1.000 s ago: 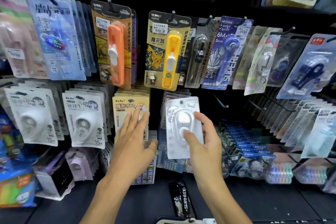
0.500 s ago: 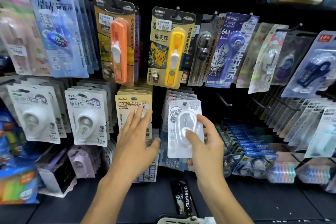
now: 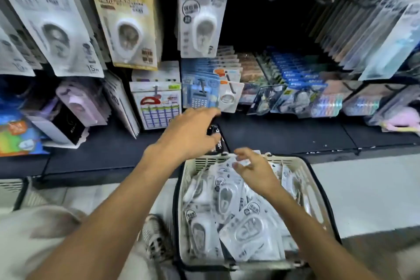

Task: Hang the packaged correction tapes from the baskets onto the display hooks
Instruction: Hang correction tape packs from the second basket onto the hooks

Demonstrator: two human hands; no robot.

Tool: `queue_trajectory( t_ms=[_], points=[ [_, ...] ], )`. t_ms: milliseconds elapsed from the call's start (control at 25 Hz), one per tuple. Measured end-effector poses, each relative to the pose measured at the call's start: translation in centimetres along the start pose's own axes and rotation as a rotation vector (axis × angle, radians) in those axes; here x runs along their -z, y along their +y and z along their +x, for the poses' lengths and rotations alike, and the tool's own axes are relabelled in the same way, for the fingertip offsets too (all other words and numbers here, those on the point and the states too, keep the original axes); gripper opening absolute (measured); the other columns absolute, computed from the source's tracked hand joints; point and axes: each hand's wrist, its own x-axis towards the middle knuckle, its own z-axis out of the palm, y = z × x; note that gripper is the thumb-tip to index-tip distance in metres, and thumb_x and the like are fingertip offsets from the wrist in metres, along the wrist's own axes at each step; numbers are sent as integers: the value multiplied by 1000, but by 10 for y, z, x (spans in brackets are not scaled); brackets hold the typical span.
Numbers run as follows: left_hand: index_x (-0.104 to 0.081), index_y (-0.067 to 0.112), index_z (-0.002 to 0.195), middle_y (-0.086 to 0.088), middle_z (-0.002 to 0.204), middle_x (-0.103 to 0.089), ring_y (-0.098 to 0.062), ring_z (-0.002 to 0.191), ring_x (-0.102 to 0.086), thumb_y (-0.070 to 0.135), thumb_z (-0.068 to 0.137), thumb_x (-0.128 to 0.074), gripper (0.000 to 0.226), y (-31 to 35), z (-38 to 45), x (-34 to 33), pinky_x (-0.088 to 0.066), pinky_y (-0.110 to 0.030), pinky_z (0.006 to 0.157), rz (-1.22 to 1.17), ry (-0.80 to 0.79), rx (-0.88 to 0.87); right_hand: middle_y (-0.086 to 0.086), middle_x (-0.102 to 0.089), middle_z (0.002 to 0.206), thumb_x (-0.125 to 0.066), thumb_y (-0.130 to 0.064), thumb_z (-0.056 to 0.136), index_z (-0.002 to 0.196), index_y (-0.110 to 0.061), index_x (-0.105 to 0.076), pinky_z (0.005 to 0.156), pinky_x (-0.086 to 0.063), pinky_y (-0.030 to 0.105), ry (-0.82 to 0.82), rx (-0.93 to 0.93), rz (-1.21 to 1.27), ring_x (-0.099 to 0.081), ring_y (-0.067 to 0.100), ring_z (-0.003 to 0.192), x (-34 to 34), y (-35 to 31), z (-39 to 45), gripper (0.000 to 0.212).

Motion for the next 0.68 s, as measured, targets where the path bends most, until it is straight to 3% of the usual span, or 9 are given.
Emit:
queue_trajectory(
  t_ms=[80,120,200,280,400,480,560,640,680],
  points=[
    [-51,26,143,-4,139,-60,-29,125,-57,38,92,-66,54,7,-5,-48,-49,-38,101,10,-431,-31,-2,-72,99,-65,-16,95,137,-21,-54,81,-53,32,-255,-61,-195,-66,16,83,-30,54,-37,43],
    [-51,25,143,-4,138,-60,-28,122,-59,35,93,-66,53,4,-9,-70,-50,-37,100,37,-594,-4,-6,-69,91,-65,-15,93,140,-20,-50,77,-52,30,-290,-56,-210,-65,15,81,-39,68,-47,49],
    [-50,24,143,-6,136,-59,-27,117,-60,29,94,-65,51,-8,-19,-104,-51,-35,97,124,-768,55,-6,-67,105,-70,-21,91,145,-19,-45,78,-48,27,-132,-77,-157,-66,21,96,-46,77,-45,60],
    [-53,24,140,-5,132,-60,-25,113,-60,24,95,-63,46,-15,-20,-119,-51,-31,92,136,-754,107,7,-60,132,-75,-35,87,150,-15,-38,94,-47,36,44,-141,-173,-57,33,120,-44,76,-30,76],
    [-57,24,134,-3,121,-67,-24,111,-62,23,93,-63,41,-16,-13,-118,-48,-29,87,35,-615,156,7,-54,137,-75,-55,79,146,-16,-40,106,-39,45,51,-237,-260,-47,33,129,-59,58,-14,85],
    [-57,25,131,2,106,-69,-24,109,-64,27,92,-64,40,-12,-7,-117,-45,-28,80,24,-593,151,6,-58,131,-75,-50,80,143,-14,-41,103,-39,42,83,-208,-255,-47,31,126,-73,50,-10,80],
    [-59,27,127,11,79,-59,-24,106,-66,30,93,-65,35,-7,-5,-116,-45,-27,78,-2,-585,176,3,-61,122,-81,-40,79,135,-14,-44,97,-47,38,120,-207,-68,-52,26,117,-77,48,-8,72],
    [-64,30,115,17,69,-51,-23,104,-68,30,92,-65,23,-5,-1,-115,-49,-30,84,-36,-525,198,-4,-64,108,-86,-35,74,122,-20,-46,89,-55,40,47,-264,171,-64,21,97,-80,43,-9,64],
    [-65,32,108,16,72,-56,-23,104,-68,31,91,-65,16,-4,0,-115,-49,-31,85,-45,-484,210,-4,-67,101,-85,-35,74,119,-22,-46,85,-58,42,-27,-288,235,-69,22,89,-84,39,-11,61]
  ],
)
